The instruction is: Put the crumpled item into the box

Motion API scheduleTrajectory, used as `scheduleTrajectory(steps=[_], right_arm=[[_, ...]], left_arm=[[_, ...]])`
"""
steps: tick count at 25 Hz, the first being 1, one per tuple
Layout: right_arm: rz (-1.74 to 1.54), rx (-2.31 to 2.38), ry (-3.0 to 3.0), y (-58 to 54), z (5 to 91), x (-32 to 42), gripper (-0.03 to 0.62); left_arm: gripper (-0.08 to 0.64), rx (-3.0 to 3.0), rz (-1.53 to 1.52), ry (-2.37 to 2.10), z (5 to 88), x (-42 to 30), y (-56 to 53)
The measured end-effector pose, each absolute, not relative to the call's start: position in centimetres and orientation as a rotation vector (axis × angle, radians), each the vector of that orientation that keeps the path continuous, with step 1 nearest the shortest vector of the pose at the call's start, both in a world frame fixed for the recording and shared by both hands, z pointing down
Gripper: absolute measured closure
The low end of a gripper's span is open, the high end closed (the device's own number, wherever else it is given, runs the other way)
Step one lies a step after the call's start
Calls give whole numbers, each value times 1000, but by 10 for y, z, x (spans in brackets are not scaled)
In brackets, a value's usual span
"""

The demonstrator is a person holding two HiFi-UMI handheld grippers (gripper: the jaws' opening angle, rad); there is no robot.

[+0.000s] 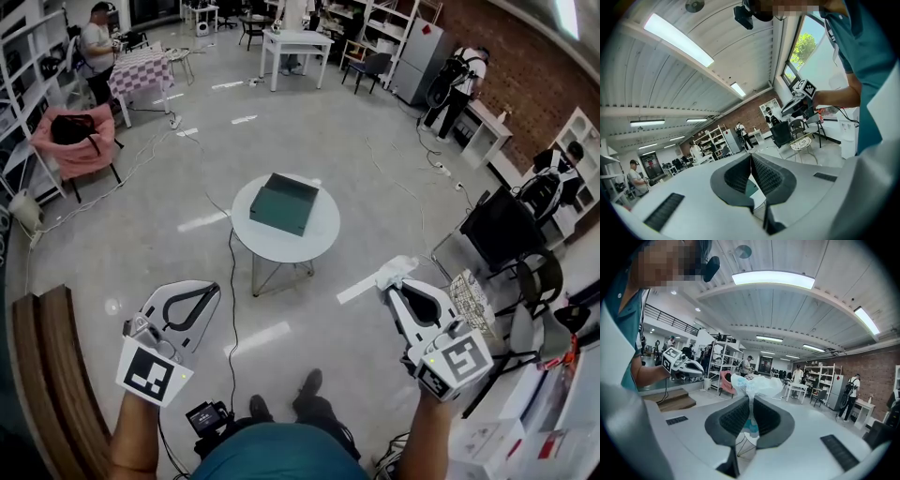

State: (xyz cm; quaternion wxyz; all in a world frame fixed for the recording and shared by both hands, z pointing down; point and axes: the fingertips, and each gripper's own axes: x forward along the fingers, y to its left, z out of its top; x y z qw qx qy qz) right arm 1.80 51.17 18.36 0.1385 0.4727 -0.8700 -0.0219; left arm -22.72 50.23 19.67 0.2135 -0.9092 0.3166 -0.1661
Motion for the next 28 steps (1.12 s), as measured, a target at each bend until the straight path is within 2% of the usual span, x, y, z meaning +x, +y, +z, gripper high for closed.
scheduleTrajectory(steps=[8,28], right_arm=[[-73,1296,-2557,459,176,24,537],[-61,1104,-2688,327,220,118,537]], left_arm=[[540,-2511,-489,938,189,-217,465],[540,-2441,-595,1095,223,-112,372]])
